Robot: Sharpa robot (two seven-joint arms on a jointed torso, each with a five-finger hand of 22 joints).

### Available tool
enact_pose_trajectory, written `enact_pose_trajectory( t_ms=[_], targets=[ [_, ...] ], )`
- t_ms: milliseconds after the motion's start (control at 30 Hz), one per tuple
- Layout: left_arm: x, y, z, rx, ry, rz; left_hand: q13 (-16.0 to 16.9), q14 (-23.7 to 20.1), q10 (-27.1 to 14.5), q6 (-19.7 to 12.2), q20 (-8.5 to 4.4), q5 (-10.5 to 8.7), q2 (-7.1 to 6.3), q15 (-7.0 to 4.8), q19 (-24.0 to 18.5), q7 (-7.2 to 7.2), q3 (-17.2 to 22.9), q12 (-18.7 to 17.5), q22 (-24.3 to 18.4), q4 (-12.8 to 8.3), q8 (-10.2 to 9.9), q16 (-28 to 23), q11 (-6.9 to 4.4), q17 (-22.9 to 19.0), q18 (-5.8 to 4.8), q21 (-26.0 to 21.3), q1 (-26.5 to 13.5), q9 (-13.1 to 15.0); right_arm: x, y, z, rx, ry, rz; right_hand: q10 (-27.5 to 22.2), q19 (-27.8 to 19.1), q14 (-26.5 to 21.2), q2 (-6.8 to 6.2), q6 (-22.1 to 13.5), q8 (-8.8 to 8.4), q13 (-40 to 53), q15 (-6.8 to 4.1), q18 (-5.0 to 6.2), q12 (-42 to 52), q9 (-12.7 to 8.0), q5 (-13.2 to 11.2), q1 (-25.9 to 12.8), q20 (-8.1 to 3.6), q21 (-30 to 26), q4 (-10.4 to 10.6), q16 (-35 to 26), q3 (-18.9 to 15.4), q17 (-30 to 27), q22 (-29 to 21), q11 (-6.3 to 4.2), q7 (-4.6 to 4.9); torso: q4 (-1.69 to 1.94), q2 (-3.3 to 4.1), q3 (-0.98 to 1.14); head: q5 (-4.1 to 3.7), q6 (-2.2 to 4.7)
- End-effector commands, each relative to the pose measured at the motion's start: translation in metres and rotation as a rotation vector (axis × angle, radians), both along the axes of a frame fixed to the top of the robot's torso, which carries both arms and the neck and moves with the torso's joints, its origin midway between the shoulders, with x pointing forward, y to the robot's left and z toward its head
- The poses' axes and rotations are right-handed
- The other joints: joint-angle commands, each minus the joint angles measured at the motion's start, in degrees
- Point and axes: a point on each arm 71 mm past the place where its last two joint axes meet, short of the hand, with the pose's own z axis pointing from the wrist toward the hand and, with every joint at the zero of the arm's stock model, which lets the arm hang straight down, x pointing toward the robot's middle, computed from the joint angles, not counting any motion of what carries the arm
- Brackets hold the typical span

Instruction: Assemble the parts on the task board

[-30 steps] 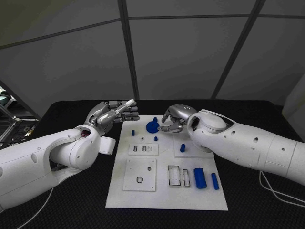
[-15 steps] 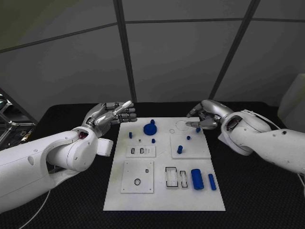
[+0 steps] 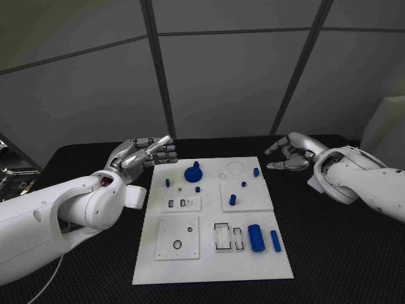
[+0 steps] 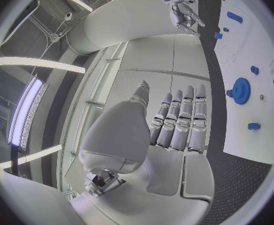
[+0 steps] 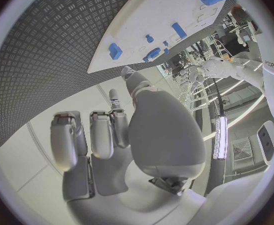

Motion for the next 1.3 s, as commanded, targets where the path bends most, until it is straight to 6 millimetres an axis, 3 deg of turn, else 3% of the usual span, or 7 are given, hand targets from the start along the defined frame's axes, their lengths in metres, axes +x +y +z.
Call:
enact_pose_trajectory(
  t_ms=[33, 133, 300, 433, 933, 1300],
  targets=[
    [0.0, -0.002, 0.001, -0.005, -0.006, -0.021, 0.0, -0.1, -0.1, 0.1, -0.02, 0.18, 0.41, -0.05, -0.2, 0.3, 0.1, -0.2, 0.0, -0.3, -0.4, -0.3, -0.17, 0.1, -0.82, -0.4, -0.1, 0.0, 0.002, 0.004, -0.004, 0.014, 0.02, 0.044, 0.5, 5.5, 3.2, 0.22, -0.6, -0.17, 5.4, -0.11, -0.23, -0.3, -0.2, -0.4, 0.4, -0.19, 0.0, -0.4, -0.2, -0.1, 2.4, 14.3, 0.01, 0.11, 0.17, 0.02, -0.13, -0.2, 0.04],
    [0.001, -0.001, 0.0, -0.004, -0.005, -0.019, 0.0, -0.1, -0.1, 0.1, -0.02, 0.18, 0.41, -0.05, -0.2, 0.3, 0.1, -0.2, 0.0, -0.3, -0.4, -0.3, -0.17, 0.1, -0.82, -0.4, -0.1, 0.0, 0.006, 0.007, -0.008, 0.006, 0.034, 0.044, 0.5, 5.5, 3.2, 0.27, -0.7, -0.15, 5.4, -0.03, -0.23, -0.3, -0.2, -0.4, 0.3, -0.15, 0.0, -0.5, -0.2, -0.2, 2.4, 14.3, 0.11, 0.2, 0.04, 0.06, -0.11, -0.11, -0.13],
    [0.002, -0.002, 0.0, -0.004, -0.005, -0.018, 0.0, -0.1, -0.1, 0.1, -0.02, 0.18, 0.41, -0.05, -0.2, 0.3, 0.1, -0.2, 0.0, -0.3, -0.4, -0.3, -0.17, 0.1, -0.82, -0.4, -0.1, 0.0, 0.011, 0.012, -0.017, -0.006, 0.063, 0.049, 0.5, 5.5, 3.3, 0.52, -0.7, -0.03, 5.4, 0.09, -0.24, -0.2, -0.3, -0.4, 0.2, -0.06, 0.0, -0.4, -0.2, -0.2, 2.5, 14.3, 0.27, 0.36, 0.29, 0.01, -0.24, -0.33, -0.33],
    [0.002, -0.002, 0.0, -0.004, -0.005, -0.017, 0.0, -0.1, -0.1, 0.1, -0.02, 0.18, 0.41, -0.05, -0.2, 0.3, 0.1, -0.2, 0.0, -0.3, -0.4, -0.3, -0.17, 0.1, -0.82, -0.4, -0.1, 0.0, 0.013, 0.015, -0.021, -0.011, 0.08, 0.053, 0.6, 5.6, 3.3, 0.68, -0.6, 0.06, 5.5, 0.17, -0.25, -0.2, -0.3, -0.4, 0.1, 0.0, 0.0, -0.4, -0.2, -0.2, 2.5, 14.4, 0.37, 0.44, 0.28, 0.06, -0.23, -0.2, -0.49],
    [0.003, -0.002, -0.001, -0.003, -0.003, -0.016, 0.0, 0.0, 0.0, 0.1, -0.02, 0.18, 0.46, -0.06, -0.3, 0.3, 0.1, -0.2, -0.1, -0.4, -0.4, -0.3, -0.18, 0.1, -0.81, -0.4, 0.0, 0.0, 0.018, 0.021, -0.028, -0.029, 0.121, 0.063, 0.7, 5.7, 3.4, 1.76, 1.9, 0.81, 5.8, 0.77, -0.29, 0.1, -0.1, -0.4, -0.6, 0.56, 0.1, -0.4, 0.0, -0.3, 3.0, 14.5, 0.87, 0.96, 0.13, 0.01, -0.3, -0.14, -0.79],
    [0.003, -0.002, -0.001, -0.003, -0.003, -0.016, 0.0, 0.0, 0.0, 0.1, -0.02, 0.18, 0.46, -0.06, -0.3, 0.3, 0.1, -0.2, -0.1, -0.4, -0.4, -0.3, -0.18, 0.1, -0.81, -0.4, 0.0, 0.0, 0.021, 0.024, -0.031, -0.048, 0.137, 0.068, 0.9, 6.0, 3.5, 2.76, 3.5, 0.99, 6.1, 0.73, -0.39, 0.4, -0.1, -0.4, -0.8, 0.65, 0.3, -0.4, 0.2, 0.2, 3.5, 14.9, 0.74, 0.76, 0.26, -0.03, -0.29, -0.15, -1.1]
  ],
)
